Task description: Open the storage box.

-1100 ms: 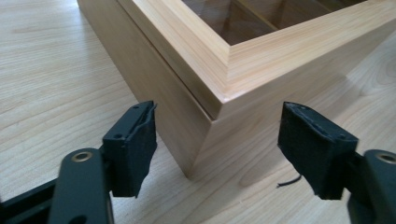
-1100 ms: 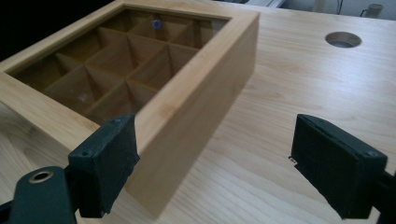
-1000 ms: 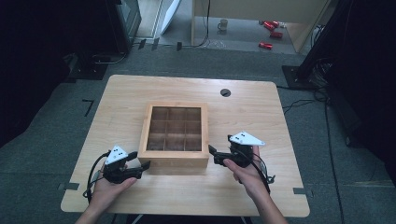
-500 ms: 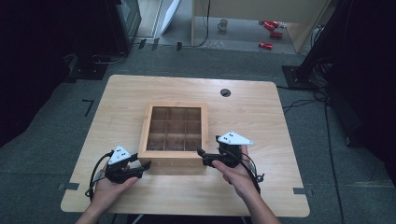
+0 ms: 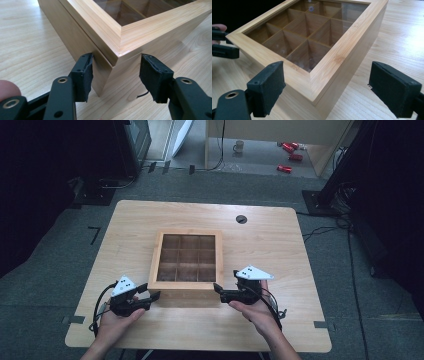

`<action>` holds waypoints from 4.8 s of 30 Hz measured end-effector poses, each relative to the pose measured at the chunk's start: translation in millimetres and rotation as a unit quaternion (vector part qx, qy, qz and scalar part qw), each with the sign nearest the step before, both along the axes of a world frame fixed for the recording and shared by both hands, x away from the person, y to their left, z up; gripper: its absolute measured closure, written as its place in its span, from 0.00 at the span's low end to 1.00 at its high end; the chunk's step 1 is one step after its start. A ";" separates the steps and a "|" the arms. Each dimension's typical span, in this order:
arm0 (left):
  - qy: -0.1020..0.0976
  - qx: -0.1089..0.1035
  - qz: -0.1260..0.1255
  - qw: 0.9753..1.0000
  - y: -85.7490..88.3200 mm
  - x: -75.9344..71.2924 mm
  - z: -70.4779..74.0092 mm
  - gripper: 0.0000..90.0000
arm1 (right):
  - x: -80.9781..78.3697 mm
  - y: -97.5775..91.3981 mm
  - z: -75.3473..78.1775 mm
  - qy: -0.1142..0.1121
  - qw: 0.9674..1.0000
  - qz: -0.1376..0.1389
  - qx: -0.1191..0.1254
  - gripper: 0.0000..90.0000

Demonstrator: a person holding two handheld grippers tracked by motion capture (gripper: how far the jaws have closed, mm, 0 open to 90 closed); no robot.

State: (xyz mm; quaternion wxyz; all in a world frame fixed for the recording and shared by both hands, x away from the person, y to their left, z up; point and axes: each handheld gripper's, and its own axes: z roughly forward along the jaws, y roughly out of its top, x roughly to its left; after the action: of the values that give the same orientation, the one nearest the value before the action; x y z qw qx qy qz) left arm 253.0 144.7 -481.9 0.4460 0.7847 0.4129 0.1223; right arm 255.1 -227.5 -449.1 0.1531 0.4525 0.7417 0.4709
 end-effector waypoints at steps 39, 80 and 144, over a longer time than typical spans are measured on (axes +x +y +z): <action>-0.040 -0.025 0.012 0.999 4.7 -4.0 12.8 0.51 | -3.5 12.9 -16.9 -0.026 0.999 0.033 -0.027 0.20; -0.021 -0.006 0.046 0.999 29.2 -10.4 2.7 0.29 | -2.7 23.2 -12.6 -0.123 0.989 0.024 -0.072 0.29; 0.016 0.119 0.122 0.985 36.5 -19.3 -35.7 0.20 | 55.6 14.3 61.3 -0.245 0.968 0.031 -0.051 0.56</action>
State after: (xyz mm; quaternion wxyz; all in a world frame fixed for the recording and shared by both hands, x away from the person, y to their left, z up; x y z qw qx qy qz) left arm 233.8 181.3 -517.6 0.3248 0.7775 0.4953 0.2112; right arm 310.7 -213.2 -387.8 0.3389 0.2917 0.7181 0.5333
